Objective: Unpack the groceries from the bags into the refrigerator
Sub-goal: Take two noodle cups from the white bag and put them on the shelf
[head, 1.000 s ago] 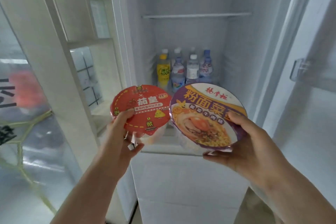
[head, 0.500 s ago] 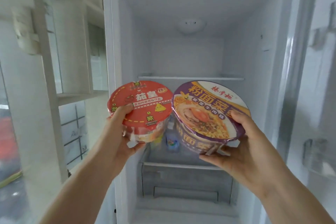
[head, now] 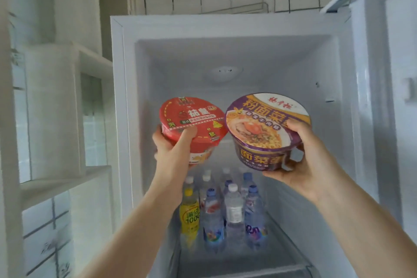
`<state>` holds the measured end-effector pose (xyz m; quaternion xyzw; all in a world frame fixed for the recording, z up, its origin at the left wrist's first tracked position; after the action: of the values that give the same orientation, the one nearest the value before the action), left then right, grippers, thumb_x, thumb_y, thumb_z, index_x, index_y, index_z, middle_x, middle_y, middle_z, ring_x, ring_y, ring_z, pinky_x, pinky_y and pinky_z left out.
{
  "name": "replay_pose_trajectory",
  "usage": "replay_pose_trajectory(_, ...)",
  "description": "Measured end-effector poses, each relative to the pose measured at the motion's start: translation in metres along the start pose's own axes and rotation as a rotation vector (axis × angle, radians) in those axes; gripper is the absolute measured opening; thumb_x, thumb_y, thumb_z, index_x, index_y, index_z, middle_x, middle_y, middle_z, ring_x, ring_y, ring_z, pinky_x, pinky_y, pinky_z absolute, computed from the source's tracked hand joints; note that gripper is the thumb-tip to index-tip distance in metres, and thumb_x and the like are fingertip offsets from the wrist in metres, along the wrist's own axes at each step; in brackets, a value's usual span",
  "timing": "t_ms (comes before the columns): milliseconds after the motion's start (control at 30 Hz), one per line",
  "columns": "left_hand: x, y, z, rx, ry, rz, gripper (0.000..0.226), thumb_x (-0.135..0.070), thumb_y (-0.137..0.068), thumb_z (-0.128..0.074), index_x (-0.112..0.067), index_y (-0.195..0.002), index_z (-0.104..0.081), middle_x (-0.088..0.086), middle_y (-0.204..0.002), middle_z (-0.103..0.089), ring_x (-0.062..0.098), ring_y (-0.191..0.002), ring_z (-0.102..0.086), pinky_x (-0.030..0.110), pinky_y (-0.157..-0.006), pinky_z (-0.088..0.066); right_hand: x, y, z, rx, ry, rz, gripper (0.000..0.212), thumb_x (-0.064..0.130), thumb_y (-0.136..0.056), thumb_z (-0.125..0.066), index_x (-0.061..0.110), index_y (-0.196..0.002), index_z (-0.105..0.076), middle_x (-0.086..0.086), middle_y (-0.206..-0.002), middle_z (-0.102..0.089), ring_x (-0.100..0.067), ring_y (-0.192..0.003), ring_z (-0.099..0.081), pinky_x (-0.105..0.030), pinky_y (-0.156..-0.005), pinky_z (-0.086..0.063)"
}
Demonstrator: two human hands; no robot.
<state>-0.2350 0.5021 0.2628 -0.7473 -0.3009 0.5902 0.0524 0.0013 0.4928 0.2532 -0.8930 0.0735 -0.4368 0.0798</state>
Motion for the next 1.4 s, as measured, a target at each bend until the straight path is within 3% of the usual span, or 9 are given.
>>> replay_pose_trajectory(267,0.006,-0.062,-0.029,0.021,-0.004,-0.029,0.076,-0.049,-0.081,-0.067,-0.031,-0.142,-0.026,0.005,-0.128,-0.057,0.022,-0.107,-0.063,0.046,-0.094,-0.053,0.016,-0.051,-0.021,-0.027,0.161,0.025,0.019,0.044,-0.086,-0.058,0.026,-0.092,-0.063,-0.002,-0.088,-0.068,-0.024,-0.081,-0.065,-0.040,-0.056,-0.052)
replay_pose_trajectory(367,0.009,-0.081,-0.030,-0.077,-0.082,0.003,0.095,-0.073,-0.059,-0.061,-0.037,-0.140,-0.026,0.011,-0.138,-0.044,0.030,-0.125,-0.049,0.046,-0.103,-0.042,0.026,-0.071,-0.031,-0.031,0.235,0.007,0.020,0.044,-0.087,-0.059,0.025,-0.089,-0.062,-0.002,-0.084,-0.067,-0.025,-0.078,-0.064,-0.046,-0.065,-0.052)
replay_pose_trajectory(467,0.008,-0.093,-0.029,-0.159,-0.198,-0.011,0.080,-0.064,-0.084,-0.054,-0.020,-0.145,-0.027,0.013,-0.140,-0.035,0.031,-0.128,-0.040,0.032,-0.097,-0.031,0.029,-0.089,-0.039,-0.035,0.312,-0.045,0.023,0.046,-0.086,-0.059,0.024,-0.089,-0.060,-0.005,-0.085,-0.063,-0.027,-0.079,-0.062,-0.054,-0.077,-0.053)
replay_pose_trajectory(600,0.016,-0.112,-0.031,-0.172,-0.227,-0.008,0.084,-0.066,-0.084,-0.053,-0.006,-0.139,-0.033,0.014,-0.137,-0.029,0.031,-0.123,-0.045,0.041,-0.097,-0.046,0.027,-0.108,-0.040,-0.028,0.417,-0.092,0.030,0.050,-0.084,-0.061,0.020,-0.092,-0.061,-0.006,-0.083,-0.065,-0.025,-0.077,-0.064,-0.043,-0.066,-0.058)
replay_pose_trajectory(867,0.026,-0.122,-0.021,-0.159,-0.344,0.054,0.091,-0.075,-0.076,-0.052,-0.010,-0.137,-0.031,0.011,-0.133,-0.031,0.034,-0.118,-0.047,0.047,-0.052,-0.059,0.020,-0.131,-0.032,-0.005,0.709,-0.182,0.049,0.061,-0.085,-0.050,0.014,-0.085,-0.061,-0.009,-0.048,-0.065,-0.041,-0.071,-0.067,-0.035,-0.050,-0.057)
replay_pose_trajectory(1000,0.039,-0.135,-0.013,-0.153,-0.347,0.132,0.115,-0.098,-0.046,-0.040,-0.017,-0.128,-0.037,0.016,-0.127,-0.044,0.039,-0.110,-0.056,0.051,-0.061,-0.059,0.018,-0.144,-0.029,-0.017,0.777,-0.166,0.064,0.073,-0.086,-0.037,0.014,-0.090,-0.059,-0.015,-0.075,-0.065,-0.040,-0.057,-0.069,-0.041,-0.048,-0.058)
replay_pose_trajectory(1167,0.042,-0.137,-0.013,-0.095,-0.415,0.084,0.087,-0.081,-0.074,-0.044,-0.020,-0.136,-0.032,0.019,-0.129,-0.046,0.043,-0.107,-0.058,0.036,-0.042,-0.054,0.015,-0.149,-0.030,-0.034,0.838,-0.104,0.079,0.083,-0.081,-0.022,0.022,-0.123,-0.050,-0.012,-0.094,-0.065,-0.037,-0.056,-0.070,-0.040,-0.043,-0.057)
replay_pose_trajectory(1333,0.030,-0.117,-0.016,-0.024,-0.984,-0.165,0.105,-0.064,-0.079,-0.058,-0.024,-0.149,0.010,0.012,-0.141,-0.027,0.039,-0.117,-0.051,0.053,-0.089,-0.052,0.028,-0.140,-0.035,-0.161,1.050,0.232,0.090,0.080,-0.080,-0.024,0.021,-0.147,-0.010,-0.008,-0.119,-0.056,-0.034,-0.077,-0.069,-0.045,-0.057,-0.059)
replay_pose_trajectory(1400,0.020,-0.101,-0.017,-0.076,-1.140,-0.283,0.105,-0.061,-0.084,-0.056,-0.025,-0.146,0.021,0.009,-0.148,-0.020,0.036,-0.119,-0.052,0.048,-0.090,-0.052,0.036,-0.132,-0.037,-0.301,1.373,0.444,0.091,0.078,-0.081,-0.017,0.022,-0.150,0.005,-0.013,-0.125,-0.057,-0.037,-0.094,-0.065,-0.038,-0.068,-0.049)
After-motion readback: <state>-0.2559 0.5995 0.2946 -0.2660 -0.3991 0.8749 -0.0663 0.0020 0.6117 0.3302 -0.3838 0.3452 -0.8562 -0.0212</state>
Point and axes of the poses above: each hand's wrist, its own y-axis away from the middle knuckle, its own z-axis out of the back of the hand, x = y × z, the point moved 7 cm from there along -y, towards the middle knuckle
